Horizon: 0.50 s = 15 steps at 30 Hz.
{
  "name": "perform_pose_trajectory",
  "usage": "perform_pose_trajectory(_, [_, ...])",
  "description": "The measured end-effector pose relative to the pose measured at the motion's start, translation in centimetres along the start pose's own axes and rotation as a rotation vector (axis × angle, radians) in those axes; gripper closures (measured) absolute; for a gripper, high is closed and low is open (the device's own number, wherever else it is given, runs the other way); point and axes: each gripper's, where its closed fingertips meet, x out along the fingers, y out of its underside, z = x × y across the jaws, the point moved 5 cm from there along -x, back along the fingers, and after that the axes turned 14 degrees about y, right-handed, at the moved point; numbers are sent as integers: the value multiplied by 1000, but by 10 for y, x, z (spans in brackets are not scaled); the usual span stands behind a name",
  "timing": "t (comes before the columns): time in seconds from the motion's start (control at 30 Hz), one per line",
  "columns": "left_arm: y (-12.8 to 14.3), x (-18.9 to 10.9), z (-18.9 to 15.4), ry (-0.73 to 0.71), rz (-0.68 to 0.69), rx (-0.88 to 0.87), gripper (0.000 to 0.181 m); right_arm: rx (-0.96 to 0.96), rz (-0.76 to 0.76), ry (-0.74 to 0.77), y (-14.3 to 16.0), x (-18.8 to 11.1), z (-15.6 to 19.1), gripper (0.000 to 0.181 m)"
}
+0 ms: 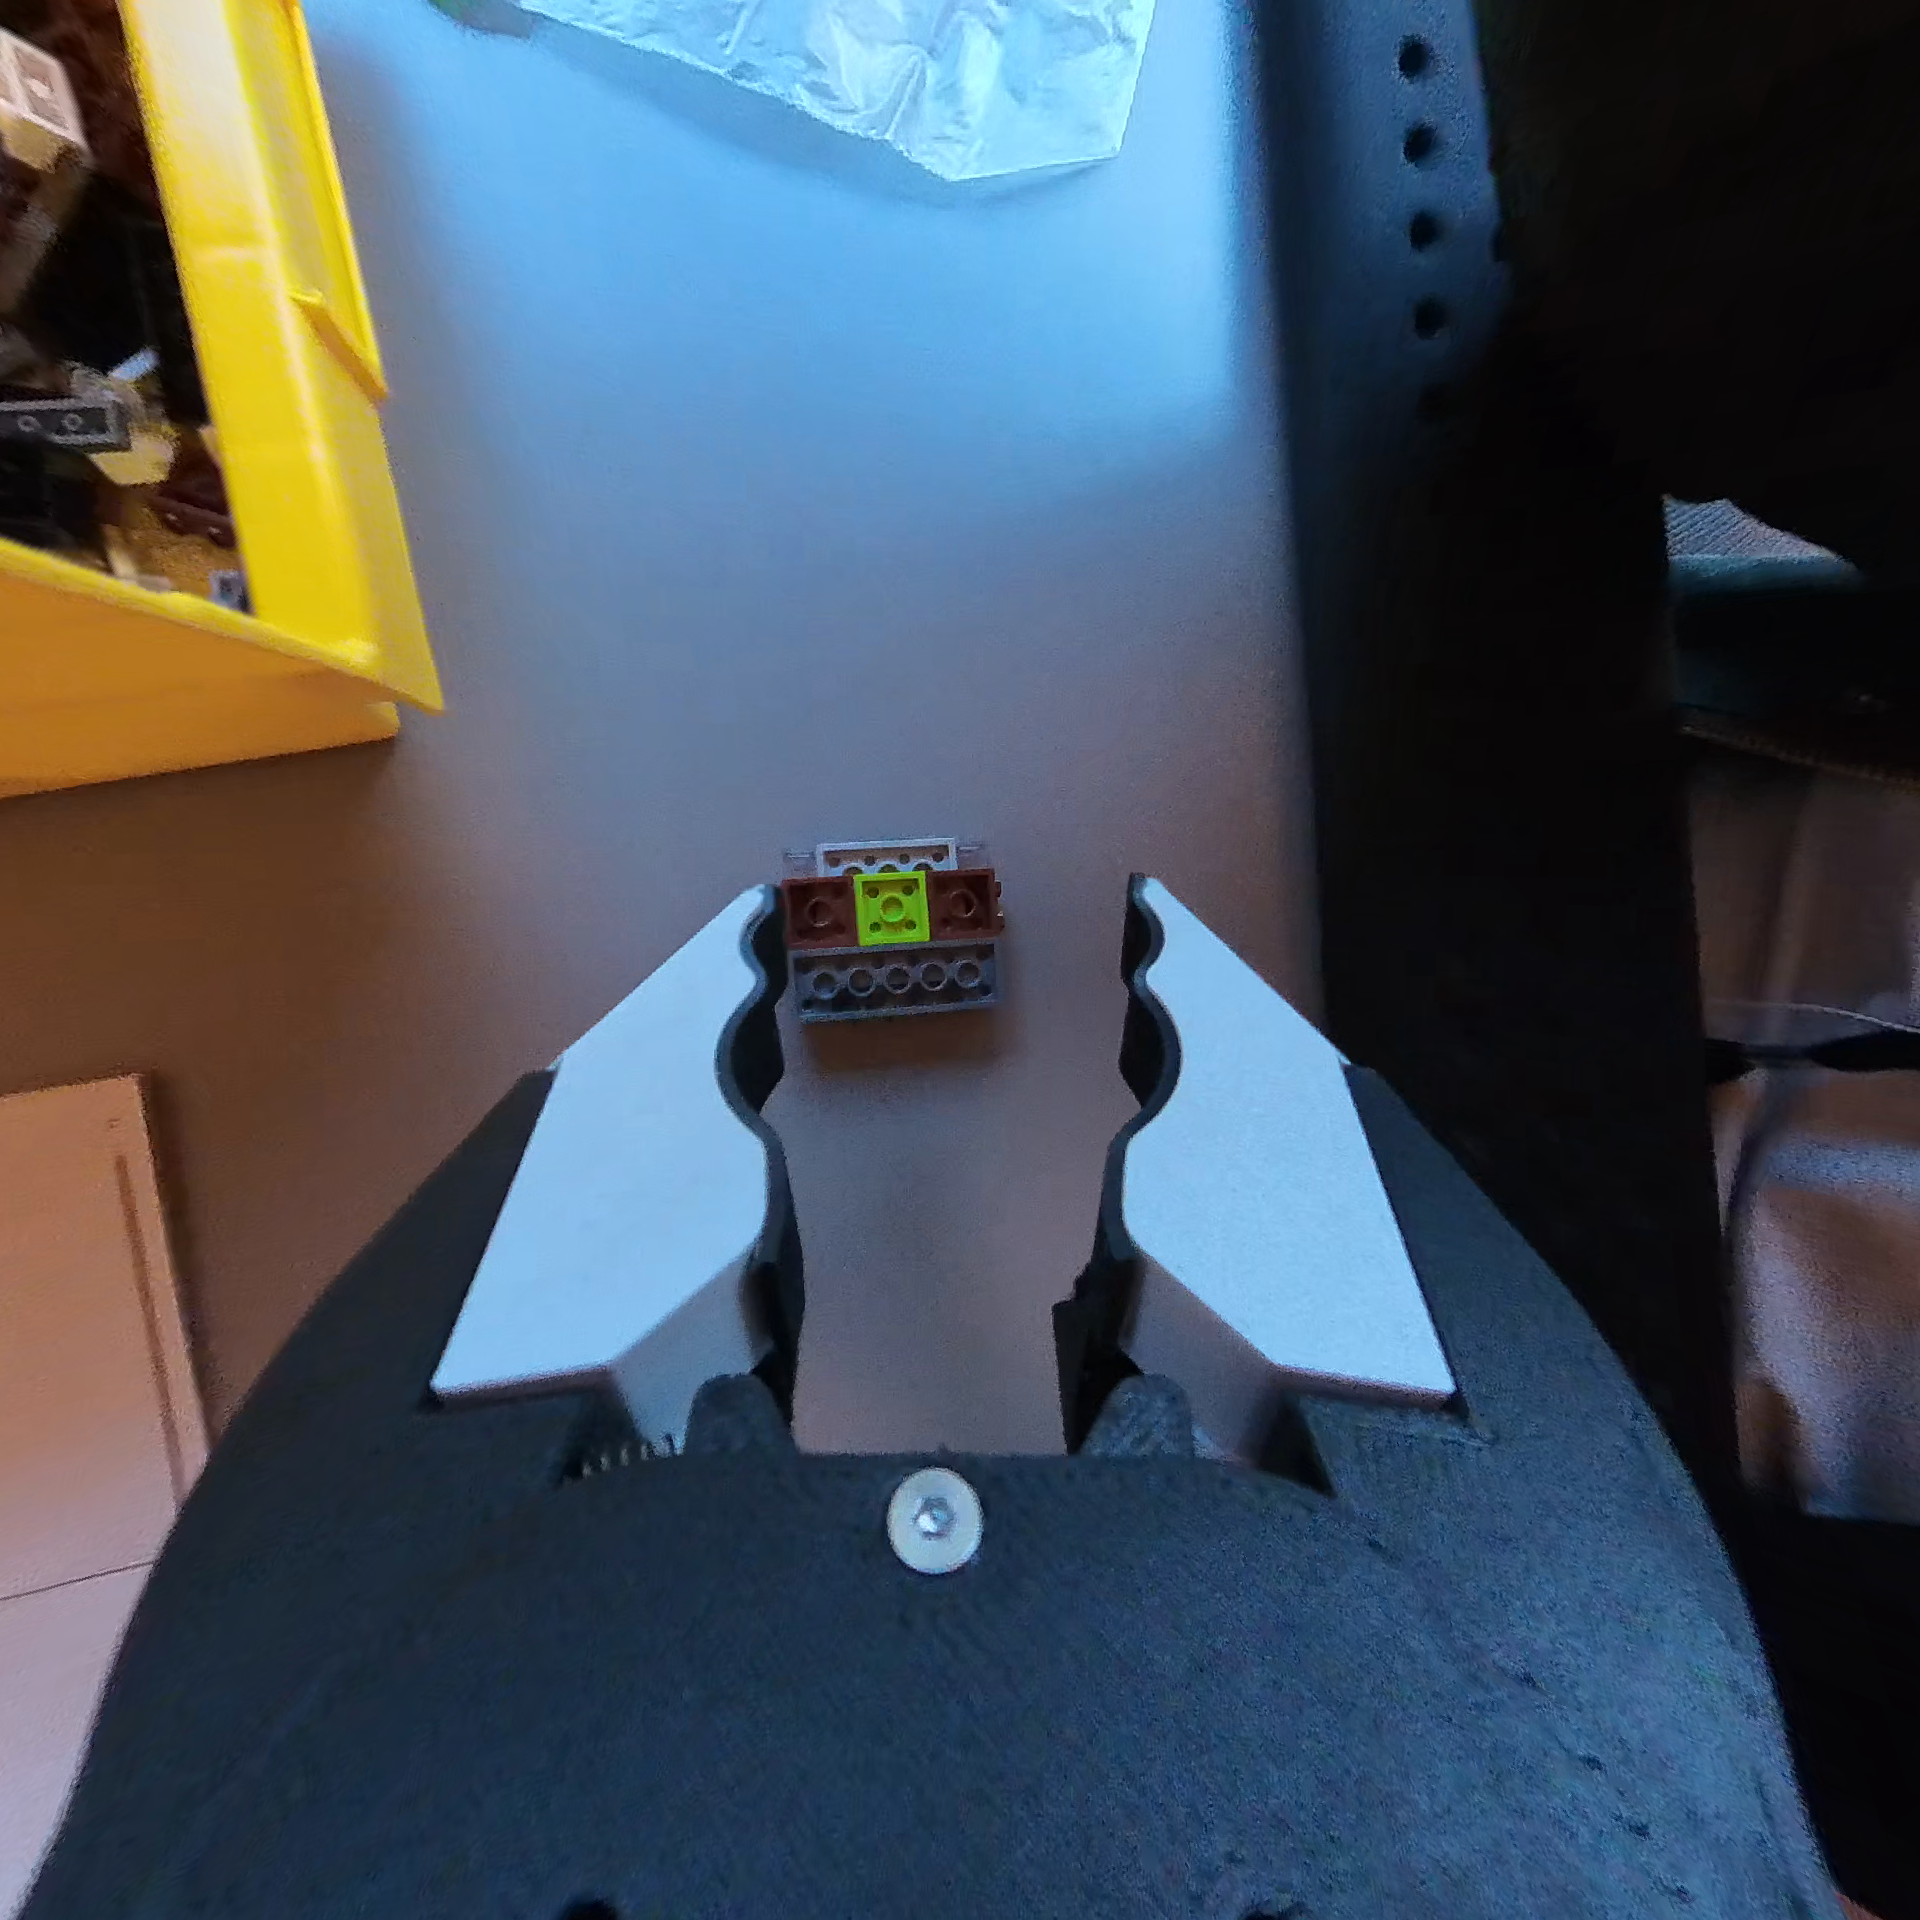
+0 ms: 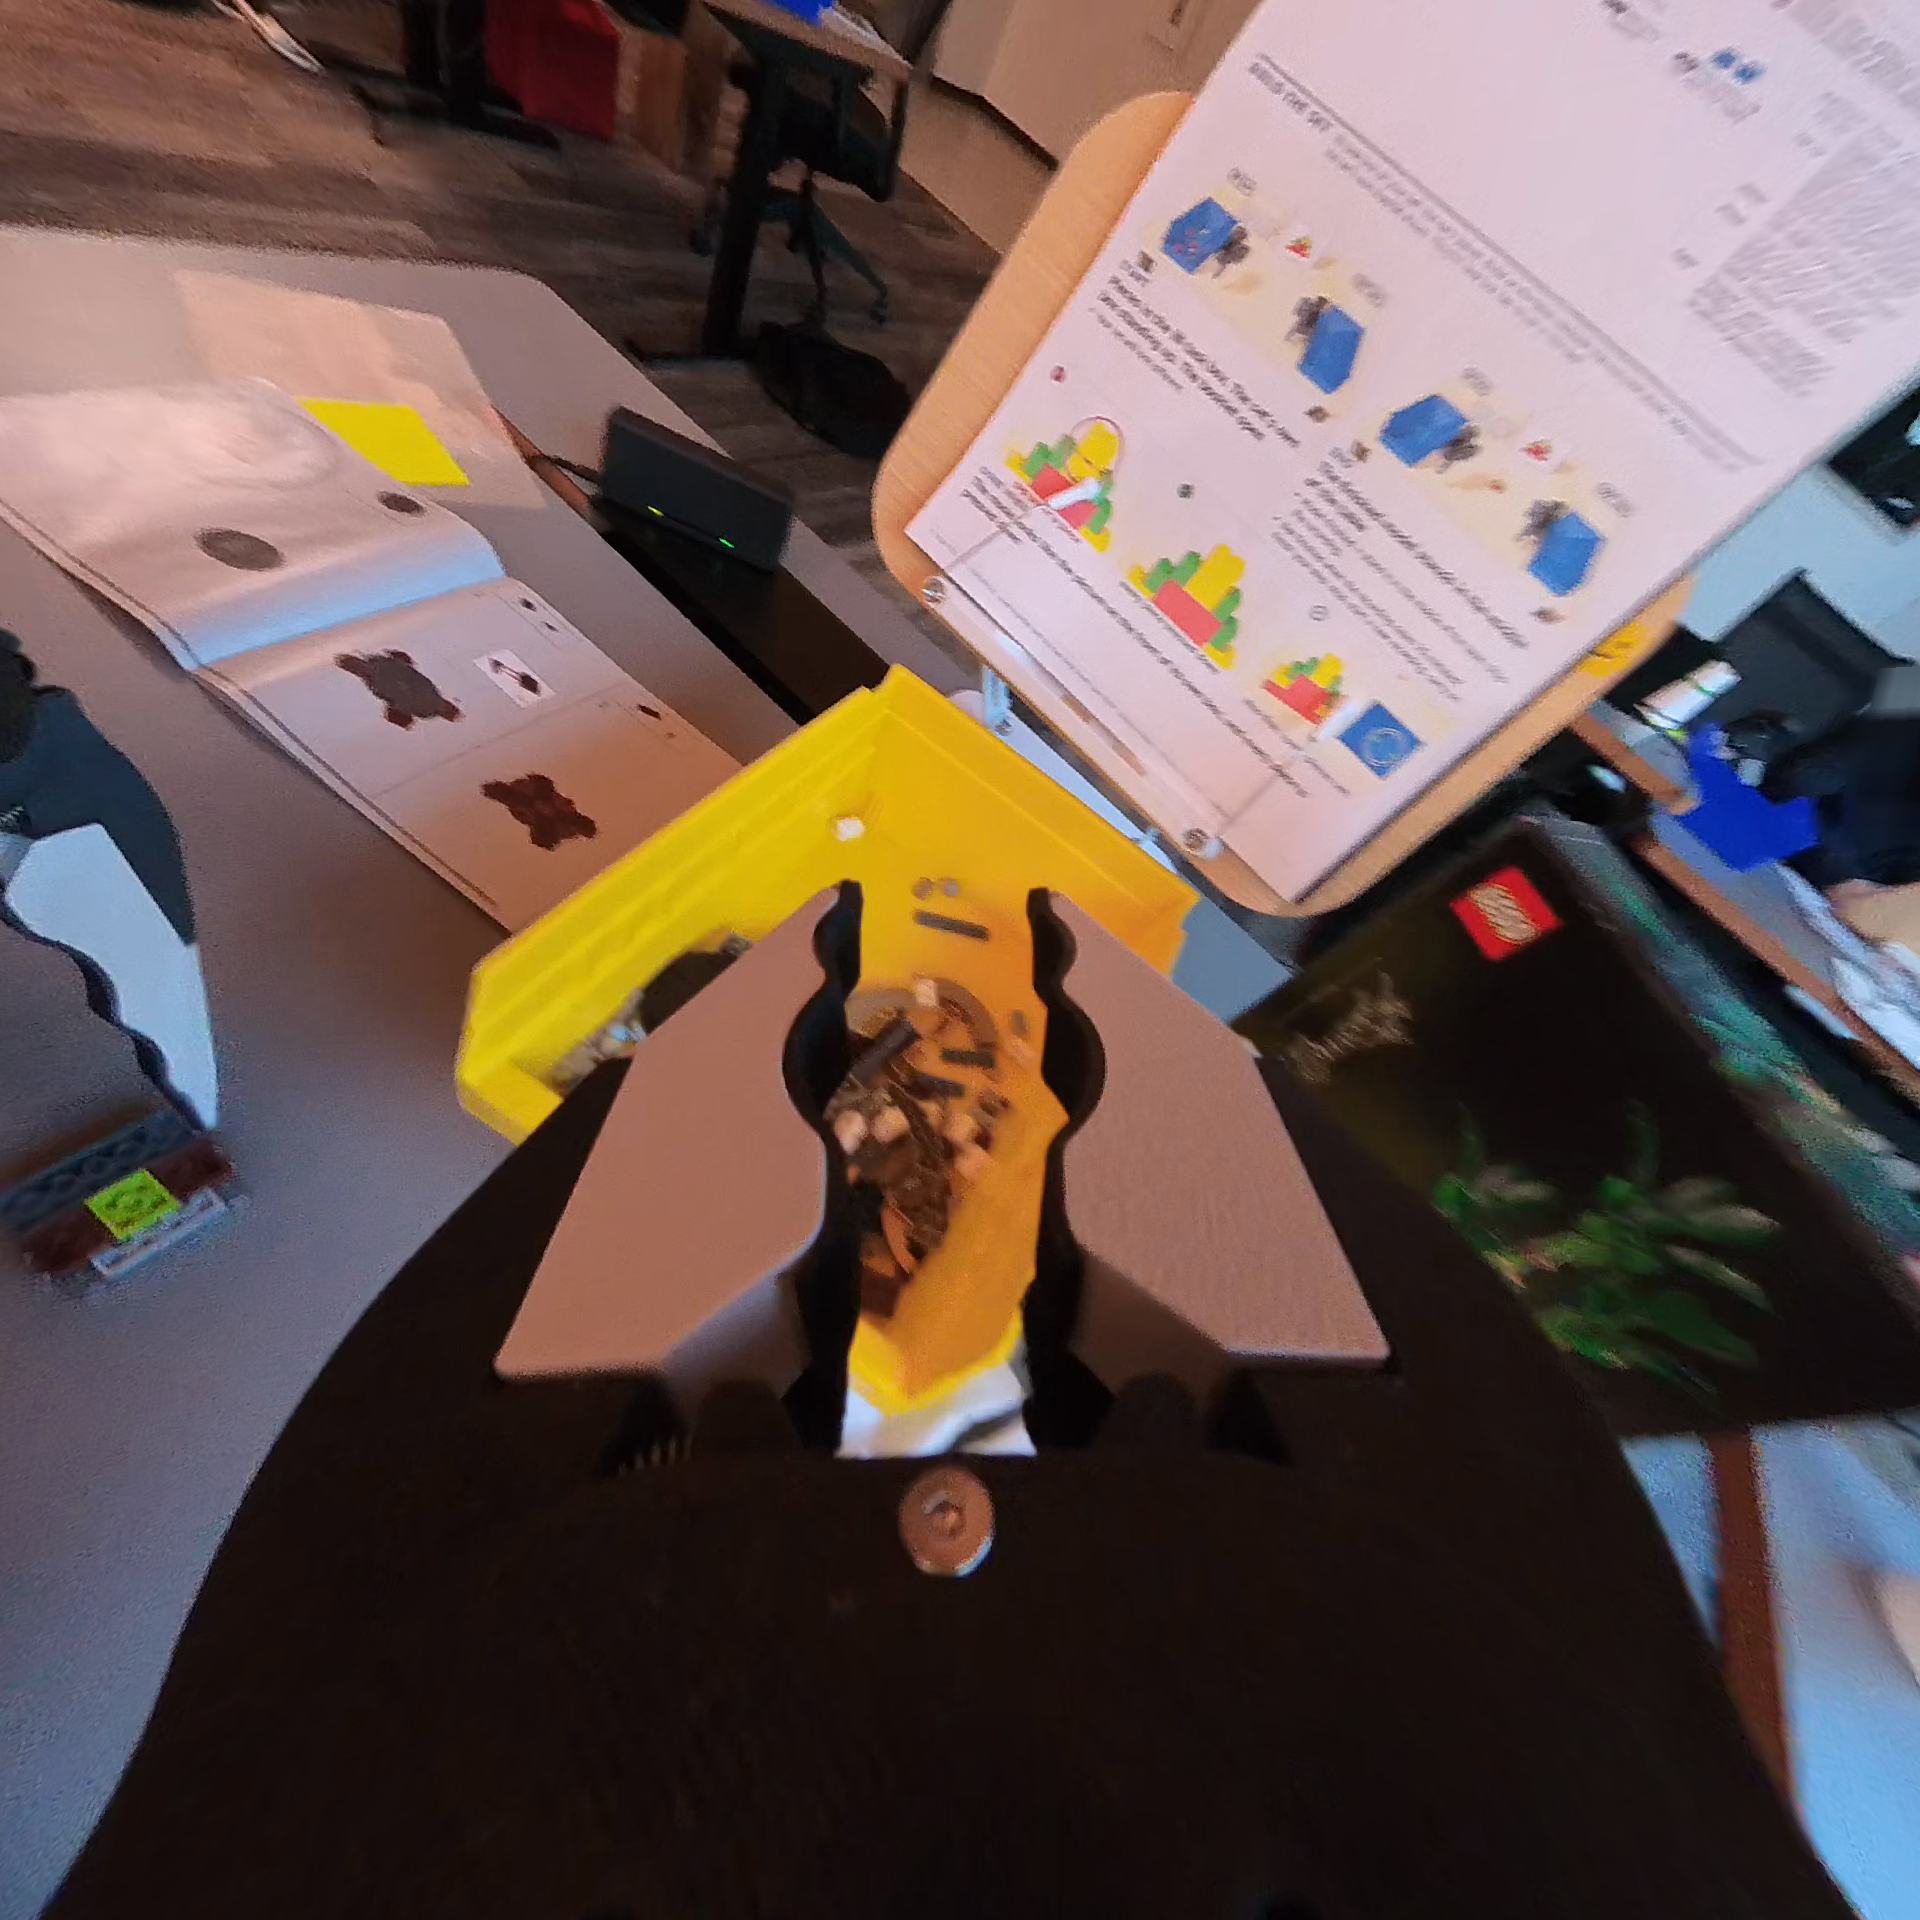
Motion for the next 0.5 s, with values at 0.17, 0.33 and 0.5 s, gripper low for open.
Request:
perform_pose_trajectory(0.17, [8, 14, 11, -186, 140, 46, 105, -4, -97, 216, -18, -68, -32, 151])
perform_pose_trajectory(0.33, [10, 27, 12, -195, 172, 67, 119, 135, -232, 360, -32, -117, -55, 162])
perform_pose_trajectory(0.5, [13, 29, 14, -215, 196, 77, 129, 202, -374, 316, -45, -130, -55, 169])
